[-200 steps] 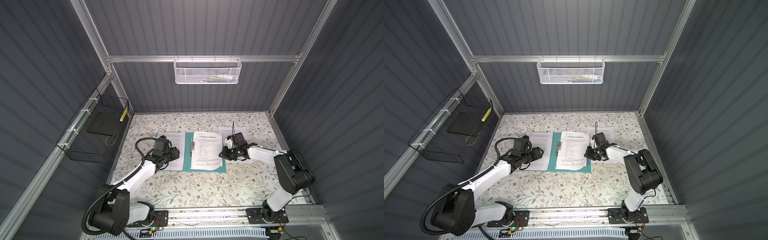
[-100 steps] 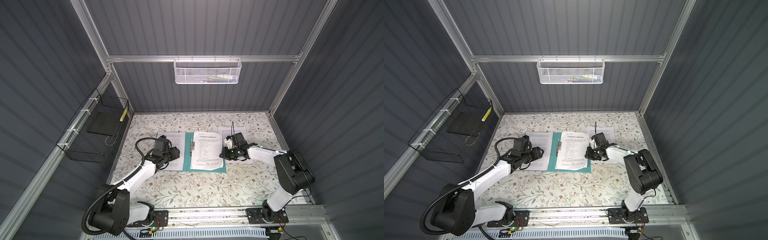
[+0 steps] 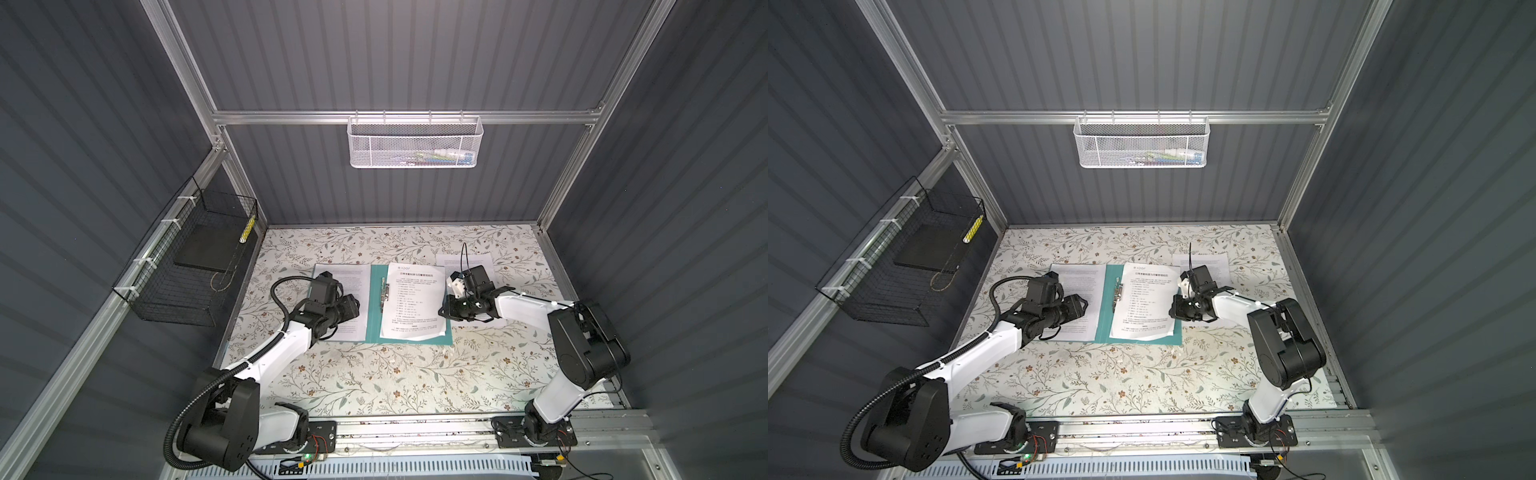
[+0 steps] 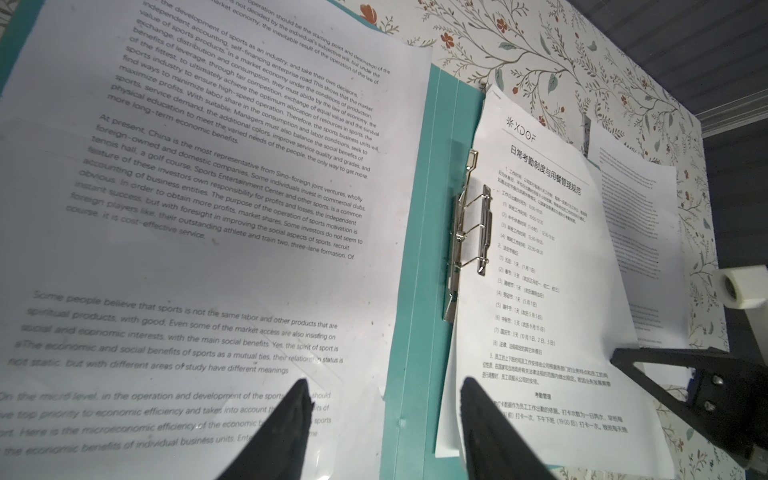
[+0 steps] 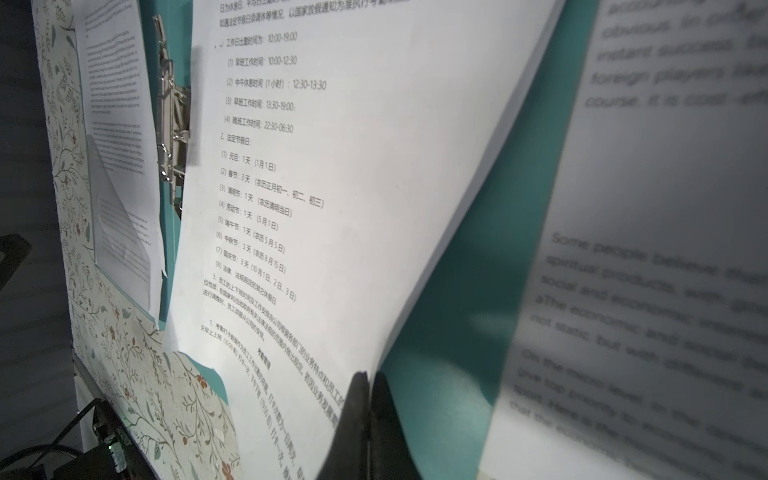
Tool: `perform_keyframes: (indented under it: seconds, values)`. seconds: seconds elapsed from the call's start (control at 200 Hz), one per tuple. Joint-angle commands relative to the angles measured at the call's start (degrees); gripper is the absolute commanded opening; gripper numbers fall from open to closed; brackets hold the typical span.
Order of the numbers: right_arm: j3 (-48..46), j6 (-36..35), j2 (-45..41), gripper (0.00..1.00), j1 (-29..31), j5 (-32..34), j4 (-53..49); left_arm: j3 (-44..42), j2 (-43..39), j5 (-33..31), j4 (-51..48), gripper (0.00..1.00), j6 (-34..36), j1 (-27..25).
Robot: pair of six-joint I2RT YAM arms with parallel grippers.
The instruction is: Put the files into the folder
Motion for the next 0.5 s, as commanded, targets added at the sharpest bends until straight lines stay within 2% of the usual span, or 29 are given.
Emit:
perform_keyframes:
  seconds: [0.0,0.375,0.495]
  values:
    - [-0.3,-2.2,-0.5,0.00,0.0,-0.6,-1.8,-0.6,-0.2,0.8,-0.1,0.59,-0.6,0.0]
    - [2.1,-5.5,1.5,0.00,-0.1,4.2,-5.3,-1.1,-0.6,0.7,0.1,0.59,-0.8,0.0]
    - [3.1,-5.6,1.8,0.02,-0.1,3.2,-5.9,-0.8,-0.1,0.8,0.1,0.60,-0.8,0.0]
